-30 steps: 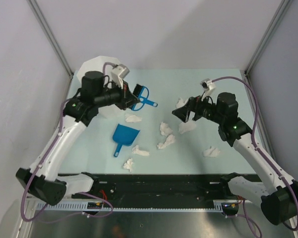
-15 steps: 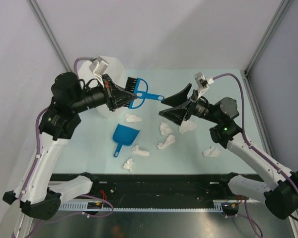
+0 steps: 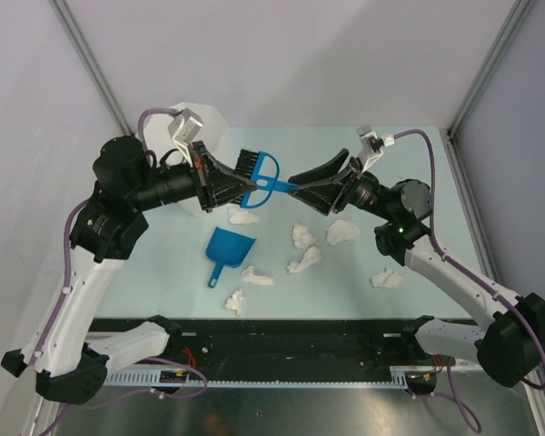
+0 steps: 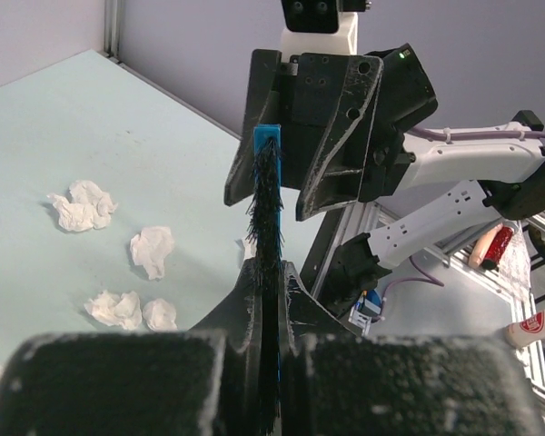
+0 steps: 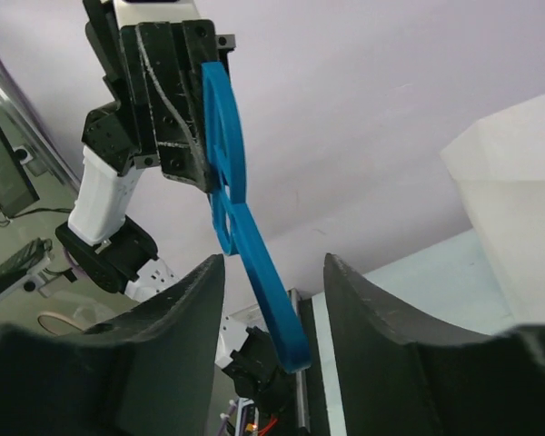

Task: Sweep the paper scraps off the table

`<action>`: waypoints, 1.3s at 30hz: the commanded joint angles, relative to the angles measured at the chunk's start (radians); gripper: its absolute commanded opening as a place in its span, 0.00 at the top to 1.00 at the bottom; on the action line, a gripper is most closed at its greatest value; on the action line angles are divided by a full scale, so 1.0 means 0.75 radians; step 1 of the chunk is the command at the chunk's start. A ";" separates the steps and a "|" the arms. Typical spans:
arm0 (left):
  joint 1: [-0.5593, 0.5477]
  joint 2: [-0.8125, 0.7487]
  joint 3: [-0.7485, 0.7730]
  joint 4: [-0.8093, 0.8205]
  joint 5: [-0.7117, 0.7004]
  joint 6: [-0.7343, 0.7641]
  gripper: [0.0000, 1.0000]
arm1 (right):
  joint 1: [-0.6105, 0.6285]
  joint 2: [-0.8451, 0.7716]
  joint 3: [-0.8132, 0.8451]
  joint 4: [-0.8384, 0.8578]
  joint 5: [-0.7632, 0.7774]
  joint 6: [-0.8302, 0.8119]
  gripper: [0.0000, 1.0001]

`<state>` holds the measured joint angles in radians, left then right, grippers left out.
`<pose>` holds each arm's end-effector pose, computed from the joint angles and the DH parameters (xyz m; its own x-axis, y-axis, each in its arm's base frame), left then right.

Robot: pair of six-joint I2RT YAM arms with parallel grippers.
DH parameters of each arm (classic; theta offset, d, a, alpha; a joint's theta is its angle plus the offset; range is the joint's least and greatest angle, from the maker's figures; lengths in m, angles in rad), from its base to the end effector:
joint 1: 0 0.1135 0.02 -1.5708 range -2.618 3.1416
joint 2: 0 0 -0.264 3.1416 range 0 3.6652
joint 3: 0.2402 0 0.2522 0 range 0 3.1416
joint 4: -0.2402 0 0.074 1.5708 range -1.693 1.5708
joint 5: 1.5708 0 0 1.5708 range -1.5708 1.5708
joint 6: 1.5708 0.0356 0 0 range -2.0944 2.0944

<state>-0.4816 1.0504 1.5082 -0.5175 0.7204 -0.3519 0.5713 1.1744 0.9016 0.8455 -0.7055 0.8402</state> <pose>0.1509 -0.1054 0.4986 -0.3708 -0.0985 -0.9235 0.8564 0.3484 -0.3810 0.2021 0.1574 0.4036 -0.3438 0.4530 -0.8225 -0.9201 0.0125 0.3915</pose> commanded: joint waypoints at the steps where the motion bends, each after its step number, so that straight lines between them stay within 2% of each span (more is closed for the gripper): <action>1: -0.006 -0.016 0.030 0.050 0.021 -0.034 1.00 | 0.042 -0.005 0.033 0.126 0.028 0.029 0.53; 3: -0.006 -0.016 0.030 0.054 0.013 -0.036 1.00 | 0.056 -0.005 0.035 0.100 0.022 0.007 0.57; 6: -0.006 -0.018 0.028 0.062 0.001 -0.032 1.00 | 0.071 0.009 0.037 0.075 0.002 -0.006 0.55; 8: -0.006 -0.018 0.020 0.066 -0.001 -0.030 1.00 | 0.075 0.015 0.037 0.075 -0.002 -0.006 0.60; 12: -0.006 -0.022 -0.025 0.068 -0.018 -0.012 1.00 | 0.075 -0.024 0.037 0.047 -0.002 -0.028 1.00; 16: -0.006 -0.026 -0.131 0.070 -0.075 0.060 1.00 | 0.073 -0.122 0.037 -0.200 0.065 -0.222 1.00; 17: -0.004 -0.024 -0.182 0.070 -0.071 0.088 0.96 | 0.075 -0.142 0.037 -0.339 0.084 -0.255 1.00; 18: -0.006 -0.018 -0.205 0.070 -0.063 0.166 0.73 | 0.073 -0.191 0.037 -0.411 0.104 -0.298 1.00; 20: -0.006 -0.010 -0.258 0.070 -0.038 0.284 0.36 | 0.059 -0.236 0.043 -0.656 0.182 -0.420 1.00; 21: -0.004 -0.014 -0.274 0.068 -0.073 0.396 0.08 | 0.048 -0.269 0.070 -0.762 0.210 -0.473 1.00; 22: -0.006 -0.024 -0.293 0.070 -0.126 0.464 0.01 | 0.038 -0.279 0.098 -1.025 0.308 -0.545 1.00; 23: -0.006 -0.054 -0.317 0.070 -0.221 0.556 0.00 | 0.040 -0.289 0.125 -1.173 0.367 -0.724 1.00; 24: -0.006 -0.065 -0.327 0.070 -0.283 0.705 0.00 | 0.044 -0.292 0.166 -1.298 0.423 -0.796 1.00; 25: -0.006 -0.077 -0.336 0.068 -0.330 0.775 0.00 | 0.052 -0.284 0.176 -1.413 0.537 -0.868 1.00; 26: -0.006 -0.085 -0.352 0.068 -0.363 0.835 0.00 | 0.054 -0.283 0.180 -1.588 0.576 -0.948 1.00; 28: -0.006 -0.100 -0.377 0.058 -0.410 0.952 0.00 | 0.073 -0.267 0.195 -1.777 0.632 -1.008 1.00; 33: -0.037 -0.085 -0.450 -0.020 -0.229 1.144 0.00 | 0.201 -0.226 0.279 -1.998 0.632 -1.197 1.00; 36: -0.147 -0.081 -0.471 -0.087 -0.214 1.254 0.00 | 0.289 -0.224 0.291 -2.019 0.528 -1.280 1.00; 39: -0.322 -0.085 -0.493 -0.124 -0.218 1.295 0.00 | 0.318 -0.165 0.324 -2.036 0.412 -1.345 1.00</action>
<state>-0.5987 0.9947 1.1561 -0.5541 0.5014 0.4522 0.7818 1.0225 1.0618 -0.6189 -0.2955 -0.0391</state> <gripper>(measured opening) 0.996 0.092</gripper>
